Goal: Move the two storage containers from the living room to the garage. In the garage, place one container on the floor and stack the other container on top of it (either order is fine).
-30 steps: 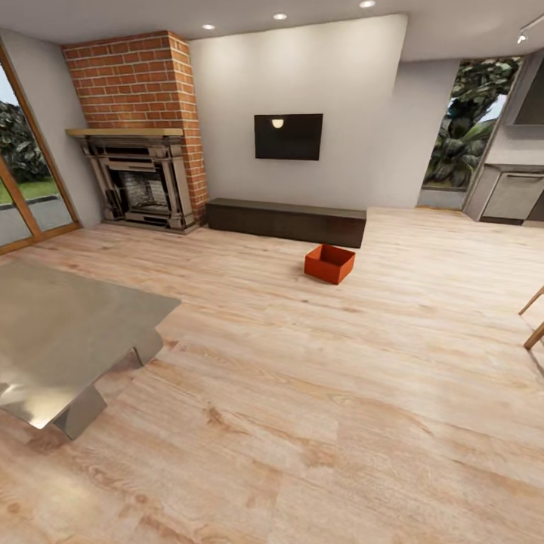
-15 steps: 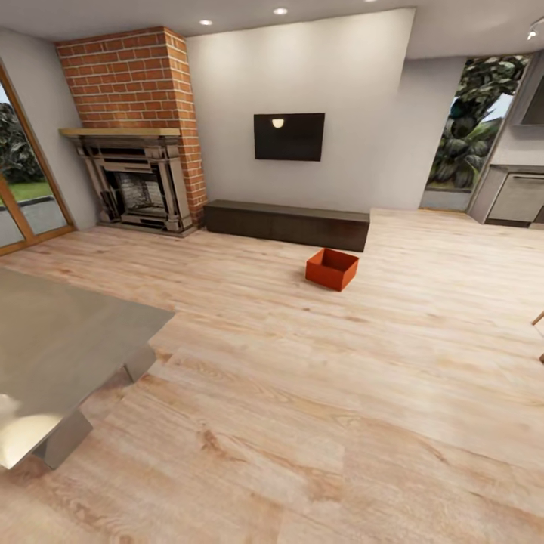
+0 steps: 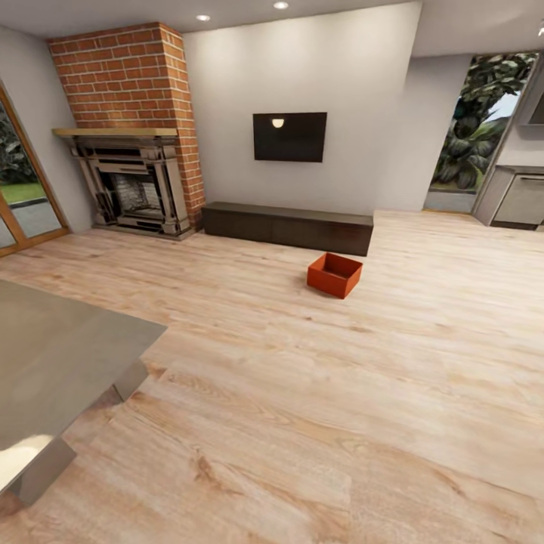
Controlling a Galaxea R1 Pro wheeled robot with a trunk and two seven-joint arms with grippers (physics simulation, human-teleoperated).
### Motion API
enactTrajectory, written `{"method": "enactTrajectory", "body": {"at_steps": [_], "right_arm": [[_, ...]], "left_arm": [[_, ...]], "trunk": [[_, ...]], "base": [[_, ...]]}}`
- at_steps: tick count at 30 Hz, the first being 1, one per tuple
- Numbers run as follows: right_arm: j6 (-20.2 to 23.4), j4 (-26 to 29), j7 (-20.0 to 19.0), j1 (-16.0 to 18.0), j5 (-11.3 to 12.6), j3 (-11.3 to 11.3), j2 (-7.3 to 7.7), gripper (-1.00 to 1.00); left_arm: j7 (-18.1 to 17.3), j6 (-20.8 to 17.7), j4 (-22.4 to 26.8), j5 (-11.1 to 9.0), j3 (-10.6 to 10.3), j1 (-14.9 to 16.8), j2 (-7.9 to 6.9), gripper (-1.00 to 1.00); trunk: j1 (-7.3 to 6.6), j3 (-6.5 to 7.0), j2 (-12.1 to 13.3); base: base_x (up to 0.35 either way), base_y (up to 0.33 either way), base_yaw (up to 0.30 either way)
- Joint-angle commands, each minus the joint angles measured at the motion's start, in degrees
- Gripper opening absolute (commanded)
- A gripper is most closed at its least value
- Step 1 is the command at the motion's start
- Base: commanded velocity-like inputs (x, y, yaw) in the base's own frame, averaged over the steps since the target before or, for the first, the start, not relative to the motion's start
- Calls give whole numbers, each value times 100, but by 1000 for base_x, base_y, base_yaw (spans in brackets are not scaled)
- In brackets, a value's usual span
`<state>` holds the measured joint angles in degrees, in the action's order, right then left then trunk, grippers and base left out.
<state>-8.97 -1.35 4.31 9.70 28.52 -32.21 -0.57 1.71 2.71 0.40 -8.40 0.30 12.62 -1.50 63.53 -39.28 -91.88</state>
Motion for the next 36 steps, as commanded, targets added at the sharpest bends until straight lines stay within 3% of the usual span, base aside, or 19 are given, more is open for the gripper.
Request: {"method": "enactTrajectory", "body": {"at_steps": [1,12,26,36], "right_arm": [[-26,-14,10,5,47,-48,-4,100],[-28,-14,10,5,63,-49,-16,100],[-40,-14,8,5,41,-52,-3,100],[-35,-14,16,5,49,-48,-4,100]], "left_arm": [[4,18,-5,-42,-2,3,0,100],[4,19,-5,-47,-3,3,1,100],[4,19,-5,-48,-3,3,2,100],[4,19,-5,-39,-3,3,8,100]], "trunk": [[3,-5,-2],[3,-5,-2],[3,-5,-2],[3,-5,-2]], "base": [[322,0,0],[322,0,-4],[322,0,-208],[322,0,-22]]}}
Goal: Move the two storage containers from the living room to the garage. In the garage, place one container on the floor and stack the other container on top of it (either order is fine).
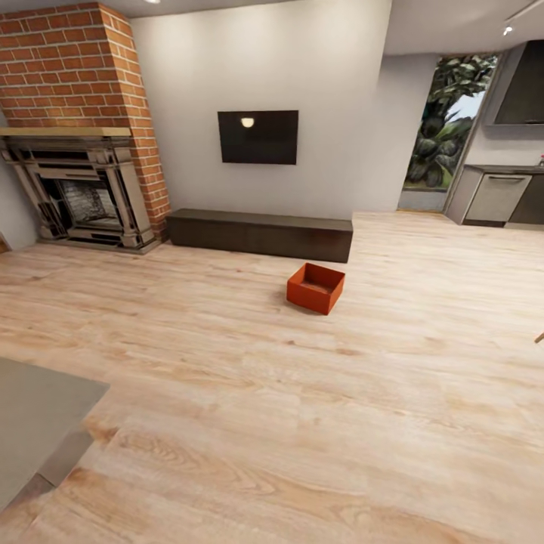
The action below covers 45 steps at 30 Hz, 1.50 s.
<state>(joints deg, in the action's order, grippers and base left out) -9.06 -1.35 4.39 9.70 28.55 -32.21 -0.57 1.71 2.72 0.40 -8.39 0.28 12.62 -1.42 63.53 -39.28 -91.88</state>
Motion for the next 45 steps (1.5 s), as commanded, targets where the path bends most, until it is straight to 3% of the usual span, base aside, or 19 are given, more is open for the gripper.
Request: {"method": "enactTrajectory", "body": {"at_steps": [1,45], "right_arm": [[-26,-14,8,5,46,-48,-9,100],[-17,-14,9,5,53,-39,-40,100]], "left_arm": [[4,18,-5,-40,-1,3,1,100],[4,18,-5,-49,-1,3,-7,100]], "trunk": [[3,-5,-2],[3,-5,-2]], "base": [[322,0,0],[322,0,0]]}}
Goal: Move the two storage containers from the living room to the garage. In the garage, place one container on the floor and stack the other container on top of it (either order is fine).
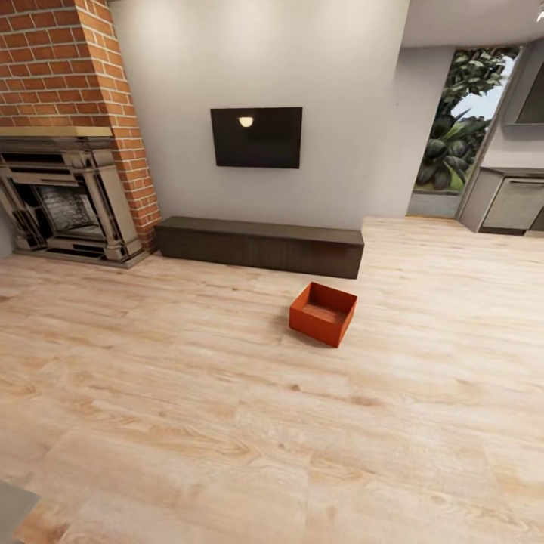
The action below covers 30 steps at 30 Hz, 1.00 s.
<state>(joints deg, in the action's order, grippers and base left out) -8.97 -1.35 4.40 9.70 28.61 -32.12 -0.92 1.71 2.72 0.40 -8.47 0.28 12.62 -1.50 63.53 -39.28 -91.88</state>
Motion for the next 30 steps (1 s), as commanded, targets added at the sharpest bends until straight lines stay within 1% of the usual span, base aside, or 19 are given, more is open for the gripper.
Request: {"method": "enactTrajectory", "body": {"at_steps": [1,30], "right_arm": [[-26,-14,8,5,45,-48,-8,100],[-26,-14,8,5,47,-38,13,100]], "left_arm": [[4,18,-5,-41,-1,3,0,100],[4,18,-5,-41,-1,3,1,100]], "trunk": [[3,-5,-2],[3,-5,-2]], "base": [[322,0,0],[322,0,0]]}}
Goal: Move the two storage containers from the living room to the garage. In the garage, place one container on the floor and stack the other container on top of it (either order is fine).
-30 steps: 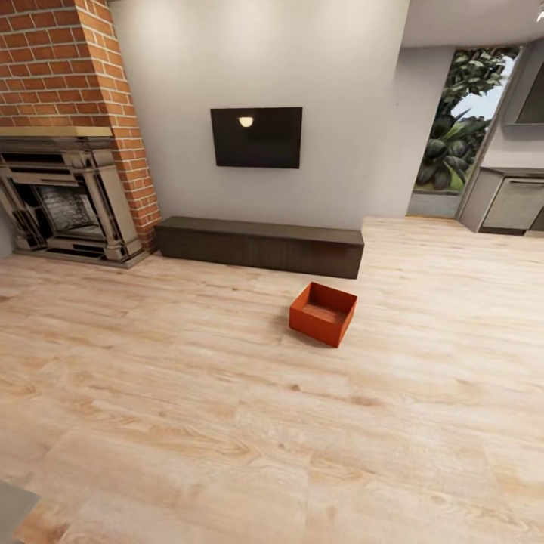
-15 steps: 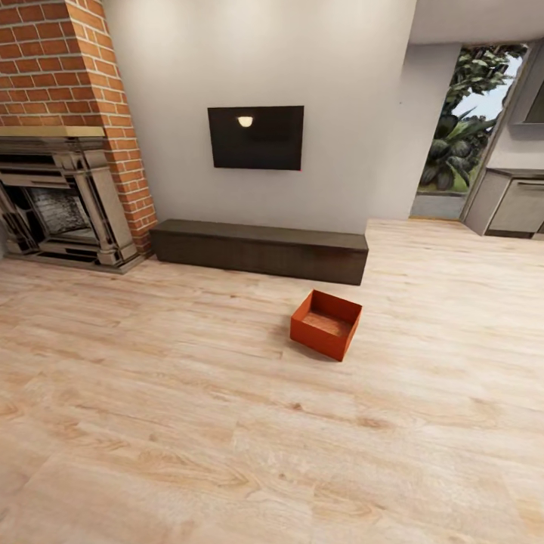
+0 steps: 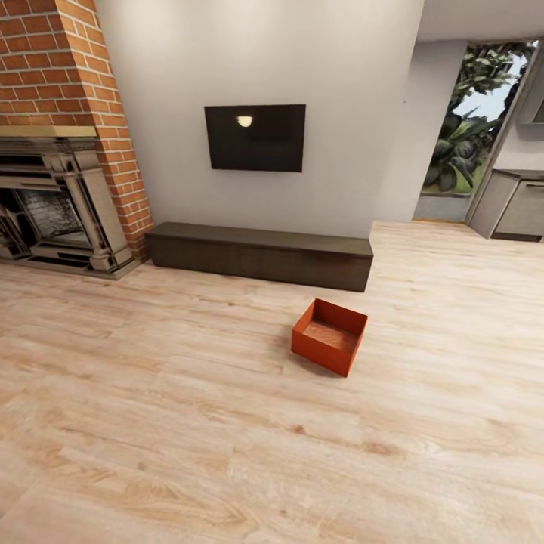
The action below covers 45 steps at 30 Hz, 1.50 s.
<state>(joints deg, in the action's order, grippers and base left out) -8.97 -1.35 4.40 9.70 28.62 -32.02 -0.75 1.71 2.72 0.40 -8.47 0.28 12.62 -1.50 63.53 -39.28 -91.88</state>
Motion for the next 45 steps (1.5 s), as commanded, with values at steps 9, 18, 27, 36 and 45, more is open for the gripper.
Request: {"method": "enactTrajectory", "body": {"at_steps": [9,18,27,36,45], "right_arm": [[-26,-14,8,5,72,-42,-13,100],[-26,-14,8,5,59,-41,-9,100],[-24,-14,8,5,39,-41,-6,100],[-18,-14,4,5,38,-41,-13,100],[-17,-14,5,5,38,-41,-13,100]], "left_arm": [[4,18,-5,-41,-1,3,0,100],[4,18,-5,-41,-1,3,0,100],[4,18,-5,-41,-1,3,0,100],[4,18,-5,-41,-1,3,0,100],[4,18,-7,-41,-1,3,0,100]], "trunk": [[3,-5,-2],[3,-5,-2],[3,-5,-2],[3,-5,-2],[3,-5,-2]], "base": [[322,0,0],[322,0,0],[322,0,0],[322,0,0],[322,0,0]]}}
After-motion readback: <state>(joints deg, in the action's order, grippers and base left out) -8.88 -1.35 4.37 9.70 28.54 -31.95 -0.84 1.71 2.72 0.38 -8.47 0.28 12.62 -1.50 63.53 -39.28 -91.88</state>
